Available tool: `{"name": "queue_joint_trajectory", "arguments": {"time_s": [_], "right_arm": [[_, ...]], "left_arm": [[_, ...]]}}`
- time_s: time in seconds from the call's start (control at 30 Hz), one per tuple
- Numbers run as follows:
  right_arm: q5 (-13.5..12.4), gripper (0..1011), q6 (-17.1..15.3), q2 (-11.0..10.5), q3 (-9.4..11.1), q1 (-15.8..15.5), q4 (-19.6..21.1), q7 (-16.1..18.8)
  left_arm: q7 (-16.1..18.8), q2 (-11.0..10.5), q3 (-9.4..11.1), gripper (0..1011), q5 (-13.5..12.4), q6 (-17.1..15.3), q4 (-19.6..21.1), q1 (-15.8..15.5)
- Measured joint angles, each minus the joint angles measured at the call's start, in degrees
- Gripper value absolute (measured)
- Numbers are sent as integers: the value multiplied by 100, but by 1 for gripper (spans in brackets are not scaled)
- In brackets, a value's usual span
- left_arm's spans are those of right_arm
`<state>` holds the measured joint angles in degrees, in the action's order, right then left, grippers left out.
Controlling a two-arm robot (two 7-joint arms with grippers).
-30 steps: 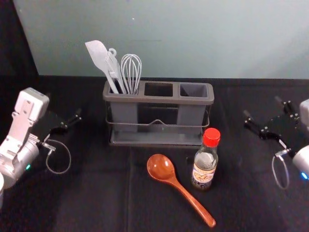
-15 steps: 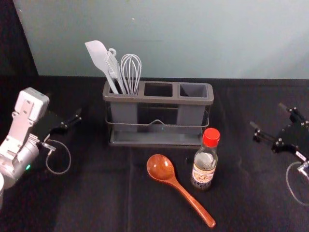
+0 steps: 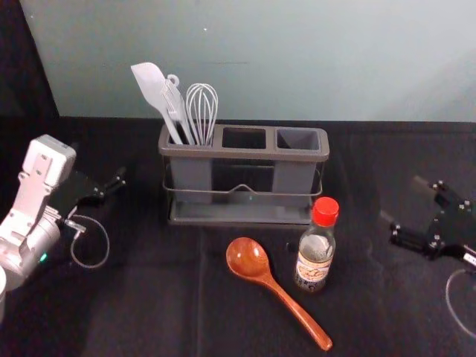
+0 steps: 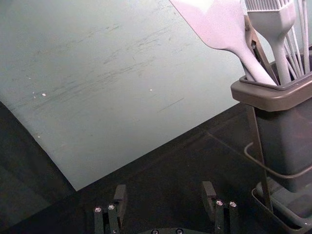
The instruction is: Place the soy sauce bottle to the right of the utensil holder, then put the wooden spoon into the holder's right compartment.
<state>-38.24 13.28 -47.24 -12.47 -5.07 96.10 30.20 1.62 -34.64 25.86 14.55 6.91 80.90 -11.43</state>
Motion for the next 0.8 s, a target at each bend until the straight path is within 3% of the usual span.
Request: {"name": "queue_joint_trajectory", "arguments": {"time_s": [0.13, 0.37, 0.8], "right_arm": [[-181, 1002, -86, 4, -23, 23, -11, 419], [-228, 1002, -199, 70, -85, 60, -34, 727], [146, 1002, -398, 274, -311, 198, 198, 910]], "left_arm": [[0, 0, 0, 1005, 0, 0, 0, 0], [0, 0, 0, 1005, 0, 0, 0, 0], [0, 0, 0, 1005, 0, 0, 0, 0]]}}
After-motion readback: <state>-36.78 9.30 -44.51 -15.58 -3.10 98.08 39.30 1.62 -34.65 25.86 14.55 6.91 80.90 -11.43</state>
